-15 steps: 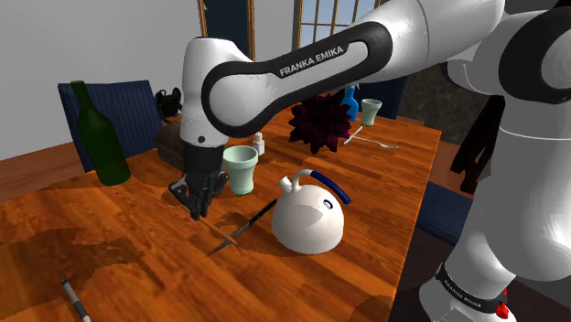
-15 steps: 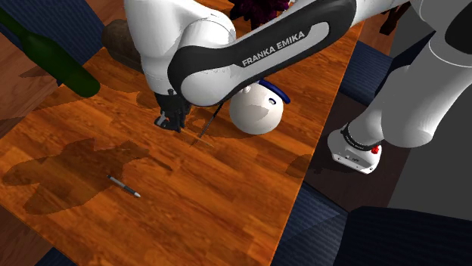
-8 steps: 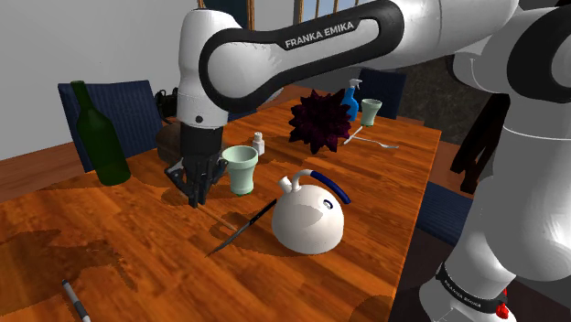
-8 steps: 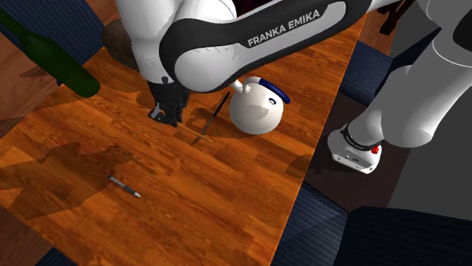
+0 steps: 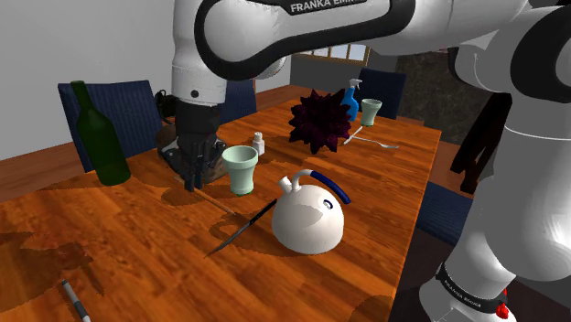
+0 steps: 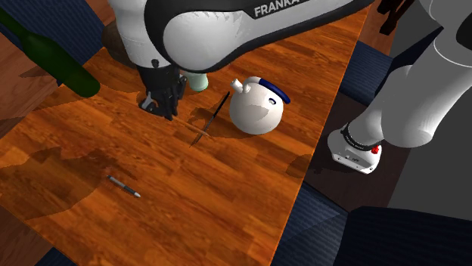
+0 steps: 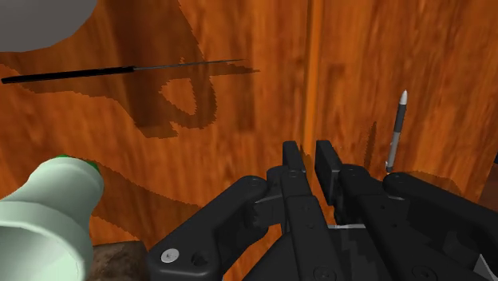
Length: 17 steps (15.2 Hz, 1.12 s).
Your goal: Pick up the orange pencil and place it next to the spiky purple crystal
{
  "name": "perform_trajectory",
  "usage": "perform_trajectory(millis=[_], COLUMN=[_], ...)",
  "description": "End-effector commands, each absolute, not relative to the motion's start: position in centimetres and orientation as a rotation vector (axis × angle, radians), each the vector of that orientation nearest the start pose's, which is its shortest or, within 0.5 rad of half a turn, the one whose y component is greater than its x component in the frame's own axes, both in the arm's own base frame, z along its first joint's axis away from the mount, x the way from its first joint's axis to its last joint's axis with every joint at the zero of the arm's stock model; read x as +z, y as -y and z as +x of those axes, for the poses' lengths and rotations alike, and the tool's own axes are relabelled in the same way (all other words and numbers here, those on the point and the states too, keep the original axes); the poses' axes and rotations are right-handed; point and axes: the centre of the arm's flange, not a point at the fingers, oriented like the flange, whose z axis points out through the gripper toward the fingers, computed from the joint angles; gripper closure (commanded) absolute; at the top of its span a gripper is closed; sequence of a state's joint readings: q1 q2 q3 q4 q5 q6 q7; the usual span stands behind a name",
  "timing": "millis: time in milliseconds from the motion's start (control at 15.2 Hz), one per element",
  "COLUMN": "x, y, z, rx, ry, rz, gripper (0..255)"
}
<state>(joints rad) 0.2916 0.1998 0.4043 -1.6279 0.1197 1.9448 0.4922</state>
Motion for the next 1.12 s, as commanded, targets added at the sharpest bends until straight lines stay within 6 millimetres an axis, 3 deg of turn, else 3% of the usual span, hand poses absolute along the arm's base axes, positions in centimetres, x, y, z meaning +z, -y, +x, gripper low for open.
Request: perform_trajectory(millis=[0, 1056], x=[53.4, 61.9], y=[-39.8, -39.8], z=[49.3, 49.3], rx=[-0.003, -0.003], ry=[0.225, 0.225], rz=[-2.9, -2.9], gripper=[255, 255])
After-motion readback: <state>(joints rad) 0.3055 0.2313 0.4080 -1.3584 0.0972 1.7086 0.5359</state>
